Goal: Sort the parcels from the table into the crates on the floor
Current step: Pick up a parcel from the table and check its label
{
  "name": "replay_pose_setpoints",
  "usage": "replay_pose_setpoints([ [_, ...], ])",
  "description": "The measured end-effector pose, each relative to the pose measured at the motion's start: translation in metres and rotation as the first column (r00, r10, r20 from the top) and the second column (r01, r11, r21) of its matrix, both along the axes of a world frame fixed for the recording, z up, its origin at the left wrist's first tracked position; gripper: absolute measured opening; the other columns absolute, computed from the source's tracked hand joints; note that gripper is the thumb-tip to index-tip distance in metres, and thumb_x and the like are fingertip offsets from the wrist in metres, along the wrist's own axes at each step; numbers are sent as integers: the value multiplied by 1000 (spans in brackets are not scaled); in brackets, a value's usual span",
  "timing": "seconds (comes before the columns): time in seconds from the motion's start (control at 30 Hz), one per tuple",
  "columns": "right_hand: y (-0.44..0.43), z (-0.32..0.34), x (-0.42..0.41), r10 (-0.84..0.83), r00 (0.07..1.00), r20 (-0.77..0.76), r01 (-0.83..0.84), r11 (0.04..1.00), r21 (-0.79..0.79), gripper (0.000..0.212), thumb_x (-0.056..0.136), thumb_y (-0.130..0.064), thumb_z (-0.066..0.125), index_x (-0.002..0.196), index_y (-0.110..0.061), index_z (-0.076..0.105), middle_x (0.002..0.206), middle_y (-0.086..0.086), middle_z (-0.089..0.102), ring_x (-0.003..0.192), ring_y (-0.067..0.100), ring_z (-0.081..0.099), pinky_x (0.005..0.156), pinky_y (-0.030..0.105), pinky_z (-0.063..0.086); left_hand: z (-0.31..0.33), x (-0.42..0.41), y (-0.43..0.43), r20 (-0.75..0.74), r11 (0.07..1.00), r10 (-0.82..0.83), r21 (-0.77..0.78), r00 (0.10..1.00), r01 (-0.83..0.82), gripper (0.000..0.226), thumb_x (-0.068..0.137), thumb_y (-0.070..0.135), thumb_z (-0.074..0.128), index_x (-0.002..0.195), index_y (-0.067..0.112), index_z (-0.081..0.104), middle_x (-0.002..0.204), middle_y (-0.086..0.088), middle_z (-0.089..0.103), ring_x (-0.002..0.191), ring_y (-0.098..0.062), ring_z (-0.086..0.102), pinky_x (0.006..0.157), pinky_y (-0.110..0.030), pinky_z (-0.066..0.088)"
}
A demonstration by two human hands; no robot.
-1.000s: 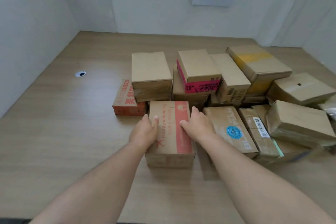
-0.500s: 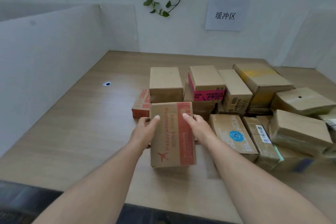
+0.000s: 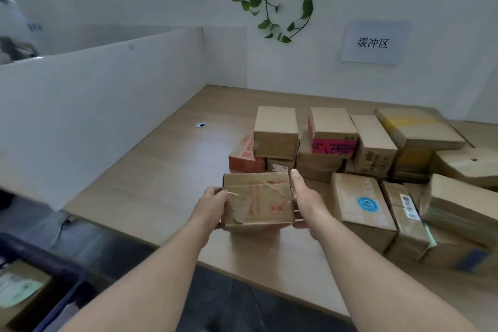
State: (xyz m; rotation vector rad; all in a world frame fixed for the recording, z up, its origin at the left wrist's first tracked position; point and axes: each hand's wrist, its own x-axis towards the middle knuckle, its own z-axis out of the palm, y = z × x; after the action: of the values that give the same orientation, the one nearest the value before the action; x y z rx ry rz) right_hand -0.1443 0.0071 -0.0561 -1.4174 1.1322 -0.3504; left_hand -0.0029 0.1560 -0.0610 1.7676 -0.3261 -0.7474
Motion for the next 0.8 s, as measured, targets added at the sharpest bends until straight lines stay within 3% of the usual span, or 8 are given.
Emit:
replay_pose_setpoints([
  [0.07, 1, -1, -3, 13, 1000, -24, -13, 1000, 14, 73, 80, -81, 32, 86, -16, 63, 90, 5, 70, 88, 27, 65, 73, 39, 52, 1, -3, 5, -17, 1000, -10, 17, 1000, 10, 29, 91, 41, 46, 108, 18, 55, 107, -8, 62, 92, -26, 63, 67, -40, 57],
  [0.17, 2, -1, -9, 72, 994, -77, -69, 997, 33, 61, 83, -71, 42, 88, -15, 64, 89, 5, 68, 81, 24, 66, 67, 36, 51, 0, -5, 8, -35, 995, -18, 94, 999, 22, 50, 89, 64, 43, 110, 20, 54, 105, -7, 65, 95, -25, 65, 68, -38, 56],
  [0.27, 4, -6, -14, 186, 978, -99, -182, 982, 46, 28, 84, -41, 54, 82, -15, 64, 72, 0, 66, 68, 19, 63, 70, 35, 52, -7, -7, 10, -48, 986, -8, 169, 999, 16, 34, 90, 43, 54, 111, 17, 52, 104, -8, 64, 92, -24, 64, 74, -42, 58],
  [0.37, 10, -19, -13, 245, 963, -113, -240, 969, 56, 14, 89, -20, 55, 101, -14, 60, 81, 0, 72, 75, 17, 69, 72, 37, 59, -23, -10, 18, -106, 976, -51, 205, 993, 72, 41, 89, 19, 58, 129, 17, 46, 107, -7, 64, 94, -23, 62, 79, -43, 56],
  [0.5, 24, -39, -7, 353, 922, -159, -356, 934, 9, 45, 91, -15, 54, 129, -36, 45, 96, -10, 67, 96, 15, 64, 79, 37, 57, -38, -13, 34, -120, 981, -82, 164, 989, 101, 67, 88, 5, 60, 143, 32, 33, 109, -3, 64, 96, -24, 65, 77, -42, 58],
  [0.6, 35, -43, 6, 408, 894, -184, -419, 908, -25, 65, 92, -14, 57, 144, -42, 29, 95, -19, 61, 85, 3, 60, 49, 17, 50, -41, -6, 51, -83, 980, -127, 143, 988, 138, 73, 85, 1, 63, 132, 47, 31, 114, -4, 62, 103, -26, 63, 83, -45, 57],
  [0.63, 39, -44, 11, 425, 886, -184, -437, 899, -30, 69, 92, -13, 58, 146, -43, 25, 99, -16, 63, 86, 3, 60, 49, 16, 48, -42, -2, 57, -72, 982, -129, 128, 989, 138, 74, 84, 1, 64, 127, 50, 29, 113, -2, 62, 102, -25, 63, 81, -42, 57],
  [0.8, 58, -49, 41, 492, 857, -153, -509, 855, -99, 88, 88, -2, 59, 148, -47, 12, 129, -3, 59, 102, 11, 62, 74, 28, 56, -42, 19, 85, 10, 992, -103, 75, 995, 102, 83, 81, -2, 64, 127, 58, 28, 109, 14, 59, 101, -12, 62, 65, -20, 52],
])
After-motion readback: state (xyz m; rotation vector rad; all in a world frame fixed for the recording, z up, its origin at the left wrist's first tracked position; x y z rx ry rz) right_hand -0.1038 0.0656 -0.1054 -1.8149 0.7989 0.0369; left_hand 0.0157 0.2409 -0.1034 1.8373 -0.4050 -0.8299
